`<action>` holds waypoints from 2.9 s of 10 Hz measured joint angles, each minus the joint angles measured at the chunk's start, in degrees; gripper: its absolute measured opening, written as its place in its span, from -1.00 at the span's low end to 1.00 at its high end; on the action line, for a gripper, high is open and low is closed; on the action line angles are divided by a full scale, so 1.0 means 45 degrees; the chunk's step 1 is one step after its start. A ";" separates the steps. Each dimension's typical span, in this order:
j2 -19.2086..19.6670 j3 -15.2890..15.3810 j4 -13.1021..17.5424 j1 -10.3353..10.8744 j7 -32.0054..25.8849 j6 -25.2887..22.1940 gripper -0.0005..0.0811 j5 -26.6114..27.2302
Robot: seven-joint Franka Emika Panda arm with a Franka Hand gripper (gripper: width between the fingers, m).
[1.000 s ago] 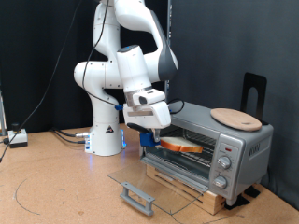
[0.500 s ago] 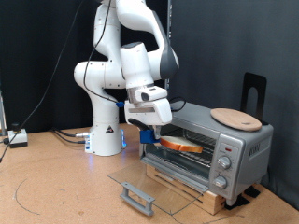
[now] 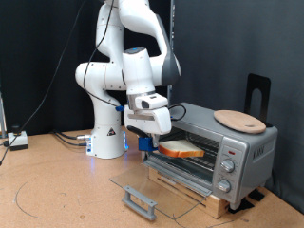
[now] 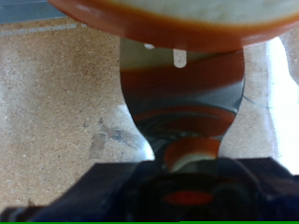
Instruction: Make a piece of toast with the oven
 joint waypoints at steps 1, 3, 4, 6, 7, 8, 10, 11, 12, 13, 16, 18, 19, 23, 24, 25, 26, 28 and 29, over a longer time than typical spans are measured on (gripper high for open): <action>0.0190 0.0027 0.0001 -0.0100 0.0000 0.0131 0.14 -0.0049; 0.0544 0.0056 0.0016 -0.0217 -0.0009 0.0486 0.14 -0.0074; 0.0658 0.0054 0.0032 -0.0234 -0.0024 0.0662 0.14 -0.0074; 0.0690 -0.0023 0.0093 -0.0235 -0.0153 0.0739 0.14 -0.0030; 0.0685 -0.0084 0.0139 -0.0235 -0.0262 0.0738 0.14 0.0039; 0.0668 -0.0171 0.0179 -0.0233 -0.0398 0.0734 0.14 0.0109; 0.0568 -0.0441 0.0224 -0.0229 -0.0814 0.0643 0.14 0.0245; 0.0457 -0.0658 0.0242 -0.0221 -0.1147 0.0476 0.14 0.0352; 0.0294 -0.0907 0.0259 -0.0210 -0.1546 0.0263 0.14 0.0495; 0.0083 -0.1149 0.0271 -0.0204 -0.1912 0.0014 0.14 0.0637; -0.0702 -0.1412 0.0272 -0.0193 -0.2148 -0.0849 0.14 0.0697; -0.1225 -0.1284 0.0212 -0.0115 -0.1951 -0.1428 0.14 0.0696; -0.1457 -0.1075 0.0163 -0.0069 -0.1661 -0.1592 0.14 0.0697; -0.1954 0.0178 0.0063 0.0243 0.0179 -0.1731 0.14 0.0732; -0.1957 0.0475 0.0062 0.0292 0.0567 -0.1731 0.14 0.0741; -0.1957 0.0724 0.0062 0.0319 0.0857 -0.1727 0.14 0.0771; -0.1958 0.0918 0.0063 0.0341 0.1063 -0.1715 0.14 0.0828; -0.1958 0.1180 0.0063 0.0344 0.1269 -0.1709 0.14 0.0982; -0.1957 0.1185 0.0063 0.0343 0.1264 -0.1709 0.14 0.1063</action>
